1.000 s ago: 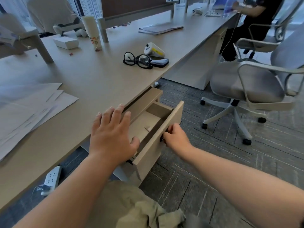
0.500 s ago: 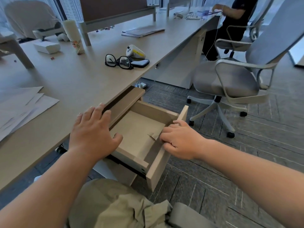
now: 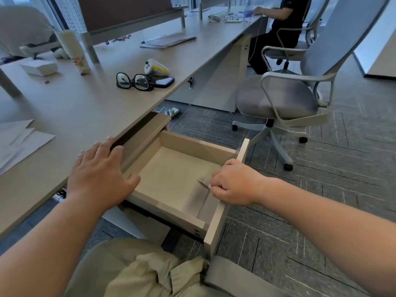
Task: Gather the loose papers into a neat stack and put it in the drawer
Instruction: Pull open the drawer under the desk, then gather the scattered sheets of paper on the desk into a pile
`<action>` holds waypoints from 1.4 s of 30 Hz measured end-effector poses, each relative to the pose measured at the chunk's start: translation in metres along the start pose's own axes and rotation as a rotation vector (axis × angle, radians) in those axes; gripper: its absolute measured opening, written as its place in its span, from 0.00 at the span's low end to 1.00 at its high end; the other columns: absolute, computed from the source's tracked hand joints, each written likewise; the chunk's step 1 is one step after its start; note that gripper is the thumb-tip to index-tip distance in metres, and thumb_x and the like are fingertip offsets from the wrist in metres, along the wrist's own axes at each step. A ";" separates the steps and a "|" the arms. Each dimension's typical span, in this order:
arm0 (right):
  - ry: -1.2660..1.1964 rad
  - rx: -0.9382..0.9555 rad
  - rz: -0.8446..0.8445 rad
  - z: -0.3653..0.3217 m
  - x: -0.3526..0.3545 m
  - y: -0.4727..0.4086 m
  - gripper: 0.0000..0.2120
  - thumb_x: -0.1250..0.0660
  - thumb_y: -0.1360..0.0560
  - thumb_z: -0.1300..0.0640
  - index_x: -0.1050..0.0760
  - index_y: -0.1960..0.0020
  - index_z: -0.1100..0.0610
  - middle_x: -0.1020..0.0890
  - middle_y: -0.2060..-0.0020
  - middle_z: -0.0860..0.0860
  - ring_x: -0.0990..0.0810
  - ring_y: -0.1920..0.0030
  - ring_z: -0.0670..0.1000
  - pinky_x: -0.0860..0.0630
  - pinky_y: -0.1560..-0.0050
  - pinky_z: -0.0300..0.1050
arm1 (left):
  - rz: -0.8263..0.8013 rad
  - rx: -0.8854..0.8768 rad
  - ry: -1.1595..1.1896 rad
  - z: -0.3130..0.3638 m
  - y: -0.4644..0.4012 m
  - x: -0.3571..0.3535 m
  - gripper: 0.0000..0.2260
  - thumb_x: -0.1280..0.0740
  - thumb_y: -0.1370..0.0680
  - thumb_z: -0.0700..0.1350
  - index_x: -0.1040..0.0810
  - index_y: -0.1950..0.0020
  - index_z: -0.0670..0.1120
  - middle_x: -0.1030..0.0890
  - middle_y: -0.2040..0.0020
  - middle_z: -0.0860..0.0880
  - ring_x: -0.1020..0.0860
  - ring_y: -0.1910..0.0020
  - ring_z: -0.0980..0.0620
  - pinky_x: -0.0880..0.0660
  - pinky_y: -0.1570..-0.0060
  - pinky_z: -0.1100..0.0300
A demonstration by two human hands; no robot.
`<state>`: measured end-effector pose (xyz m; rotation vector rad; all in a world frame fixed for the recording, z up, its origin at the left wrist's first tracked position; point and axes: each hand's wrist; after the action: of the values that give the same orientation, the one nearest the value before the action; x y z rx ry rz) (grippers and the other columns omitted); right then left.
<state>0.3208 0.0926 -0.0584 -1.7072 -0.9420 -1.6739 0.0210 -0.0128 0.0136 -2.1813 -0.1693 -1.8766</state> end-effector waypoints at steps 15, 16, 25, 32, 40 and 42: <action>0.023 -0.009 -0.060 0.006 0.000 0.022 0.21 0.54 0.24 0.45 0.31 0.66 0.56 0.23 0.67 0.51 0.26 0.66 0.52 0.29 0.36 0.51 | -0.026 0.019 0.070 -0.001 0.007 0.007 0.36 0.36 0.24 0.63 0.36 0.19 0.48 0.42 0.15 0.48 0.43 0.17 0.45 0.42 0.20 0.46; 0.031 -0.011 -0.067 0.006 0.002 0.022 0.21 0.52 0.23 0.46 0.31 0.66 0.56 0.23 0.67 0.51 0.26 0.66 0.52 0.29 0.36 0.51 | -0.027 0.017 0.078 -0.001 0.007 0.007 0.37 0.36 0.24 0.63 0.37 0.19 0.48 0.42 0.15 0.48 0.43 0.17 0.45 0.42 0.20 0.46; -0.078 0.190 0.112 -0.082 0.068 -0.043 0.20 0.51 0.20 0.38 0.23 0.53 0.44 0.23 0.56 0.38 0.24 0.54 0.42 0.26 0.48 0.45 | 0.059 0.150 0.246 -0.086 0.052 0.032 0.32 0.37 0.21 0.62 0.37 0.19 0.55 0.39 0.16 0.54 0.40 0.18 0.48 0.44 0.19 0.48; -0.257 0.490 0.218 -0.265 0.111 -0.151 0.14 0.46 0.23 0.38 0.26 0.54 0.43 0.23 0.52 0.36 0.25 0.47 0.41 0.26 0.44 0.47 | 0.119 0.426 0.175 -0.239 0.148 0.040 0.31 0.42 0.22 0.64 0.33 0.20 0.53 0.36 0.17 0.52 0.39 0.19 0.50 0.44 0.19 0.47; -0.101 0.503 -0.030 -0.444 0.094 -0.253 0.30 0.48 0.17 0.37 0.47 0.17 0.42 0.51 0.16 0.46 0.55 0.16 0.51 0.55 0.18 0.54 | -0.239 0.696 0.205 -0.376 0.222 0.013 0.37 0.48 0.20 0.72 0.49 0.15 0.57 0.54 0.13 0.52 0.53 0.15 0.44 0.53 0.18 0.42; -0.036 0.486 -0.109 -0.462 0.086 -0.260 0.35 0.53 0.18 0.33 0.57 0.16 0.44 0.59 0.16 0.48 0.61 0.16 0.52 0.61 0.18 0.55 | -0.308 0.689 0.236 -0.390 0.228 0.008 0.39 0.47 0.21 0.74 0.53 0.15 0.58 0.57 0.13 0.51 0.55 0.15 0.44 0.54 0.18 0.43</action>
<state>-0.1661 -0.1140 0.0335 -1.3802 -1.3504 -1.3360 -0.2916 -0.3369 0.0463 -1.5172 -0.9865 -1.8270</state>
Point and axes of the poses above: each hand's wrist, its own y-axis away from the middle knuckle, its own x-axis out of the back of the hand, z = x × y
